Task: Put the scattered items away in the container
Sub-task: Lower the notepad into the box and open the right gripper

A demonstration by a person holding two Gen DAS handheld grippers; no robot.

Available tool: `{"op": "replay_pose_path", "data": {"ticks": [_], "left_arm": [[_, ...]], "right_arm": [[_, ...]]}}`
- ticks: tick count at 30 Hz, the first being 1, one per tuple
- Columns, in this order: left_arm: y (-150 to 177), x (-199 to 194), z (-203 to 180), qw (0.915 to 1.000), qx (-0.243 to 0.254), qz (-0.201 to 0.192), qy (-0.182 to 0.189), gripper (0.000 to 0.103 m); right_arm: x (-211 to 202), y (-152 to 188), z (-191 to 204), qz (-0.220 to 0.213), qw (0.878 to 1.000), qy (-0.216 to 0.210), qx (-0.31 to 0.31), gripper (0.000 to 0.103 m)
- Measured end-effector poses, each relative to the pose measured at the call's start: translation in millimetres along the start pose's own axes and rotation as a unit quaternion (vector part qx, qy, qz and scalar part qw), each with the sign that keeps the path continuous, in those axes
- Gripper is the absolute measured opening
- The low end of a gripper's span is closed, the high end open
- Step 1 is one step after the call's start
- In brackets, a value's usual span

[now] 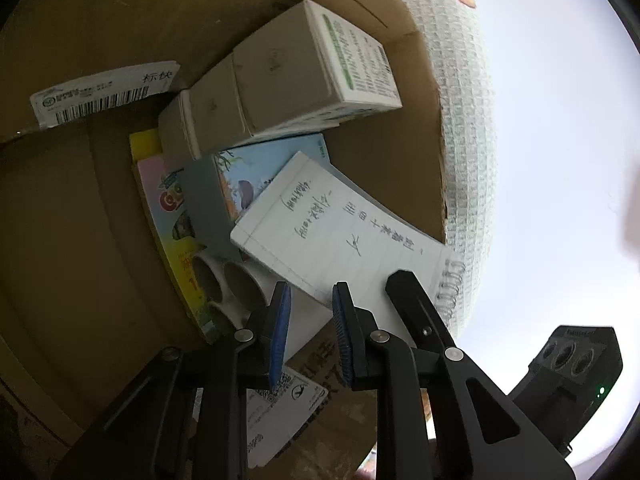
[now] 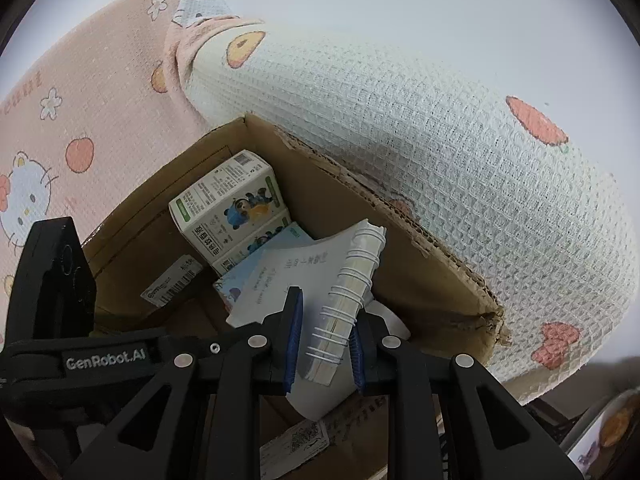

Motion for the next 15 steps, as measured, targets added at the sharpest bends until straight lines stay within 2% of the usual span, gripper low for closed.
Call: {"op": "replay_pose_path", "data": {"ticks": [9,11,15], "left_arm": [[-2,0,0,0.9999,0.001,-0.011,-0.009,0.021],[-2,1,1,0.9999,0.0,-0.008,-0.008,0.021],[-6,-3,4,0.9997,-0.002,-0.02,-0.013,0.02]], "right_arm": [[4,6,-1,0.026,1.0,-0.014,0.008,0.021],[4,11,-1,0.046,0.999,-0.012,-0.002,0.029],[3,16,-4,0.068,0.998,-0.007,-0.006,0.038]]}}
Point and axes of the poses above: each gripper's, at about its wrist camera, not at the fingertips, and x roughly the way its jaws point, z to its left, y to its underside, the point moved 9 cm from there along x, roughly the way its jaws point, and after that the axes turned 10 degrees about -z, right-handed, at the moved point
